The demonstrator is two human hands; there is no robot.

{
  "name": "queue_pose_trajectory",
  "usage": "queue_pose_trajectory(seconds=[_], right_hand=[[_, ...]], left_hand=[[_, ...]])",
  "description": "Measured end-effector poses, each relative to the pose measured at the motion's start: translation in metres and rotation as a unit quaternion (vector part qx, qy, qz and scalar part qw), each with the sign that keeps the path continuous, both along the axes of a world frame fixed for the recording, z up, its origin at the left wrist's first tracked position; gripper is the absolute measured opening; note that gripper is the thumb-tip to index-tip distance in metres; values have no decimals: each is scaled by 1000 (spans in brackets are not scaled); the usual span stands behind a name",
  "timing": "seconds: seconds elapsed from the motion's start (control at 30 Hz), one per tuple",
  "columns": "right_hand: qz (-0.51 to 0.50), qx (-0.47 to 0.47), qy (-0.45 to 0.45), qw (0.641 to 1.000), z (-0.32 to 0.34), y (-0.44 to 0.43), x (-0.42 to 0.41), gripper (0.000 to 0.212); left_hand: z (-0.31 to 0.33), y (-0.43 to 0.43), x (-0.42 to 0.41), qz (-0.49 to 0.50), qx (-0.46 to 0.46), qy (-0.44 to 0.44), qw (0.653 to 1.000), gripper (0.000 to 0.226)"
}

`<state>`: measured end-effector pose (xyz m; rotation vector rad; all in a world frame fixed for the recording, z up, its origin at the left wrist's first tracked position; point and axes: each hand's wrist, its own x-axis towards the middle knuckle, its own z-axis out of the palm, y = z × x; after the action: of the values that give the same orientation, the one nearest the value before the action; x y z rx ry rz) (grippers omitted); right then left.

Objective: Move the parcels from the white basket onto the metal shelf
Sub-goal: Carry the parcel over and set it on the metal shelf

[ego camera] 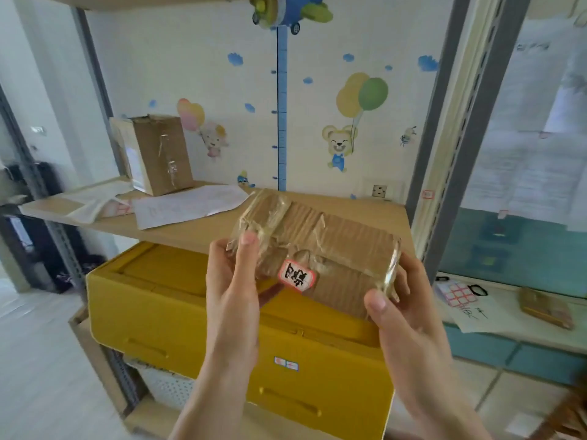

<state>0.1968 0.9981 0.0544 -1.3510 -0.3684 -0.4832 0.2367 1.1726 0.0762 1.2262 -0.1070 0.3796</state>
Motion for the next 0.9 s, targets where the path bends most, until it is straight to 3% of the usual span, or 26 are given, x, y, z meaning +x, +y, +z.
queue_pose_trajectory(seconds=[0.13, 0.27, 0.33, 0.4, 0.6, 0.9], right_hand=[[40, -66, 4, 997, 30, -16, 42, 73], [48, -173, 6, 984, 61, -20, 97, 74], [44, -231, -1, 972, 65, -14, 128, 67], [23, -290, 4, 957, 60, -7, 156, 67], [-30, -379, 62, 923, 24, 1, 196, 68], [-83, -422, 91, 898, 17, 3, 208, 67]], left_hand=[[21, 19, 23, -23, 118, -10, 993, 44], [47, 41, 68, 15, 274, 0, 962, 10], [49, 53, 94, 35, 324, 10, 945, 11], [43, 62, 119, 37, 349, 21, 936, 9], [3, 64, 179, 37, 392, 76, 916, 32], [-13, 60, 215, 9, 428, 65, 902, 45]])
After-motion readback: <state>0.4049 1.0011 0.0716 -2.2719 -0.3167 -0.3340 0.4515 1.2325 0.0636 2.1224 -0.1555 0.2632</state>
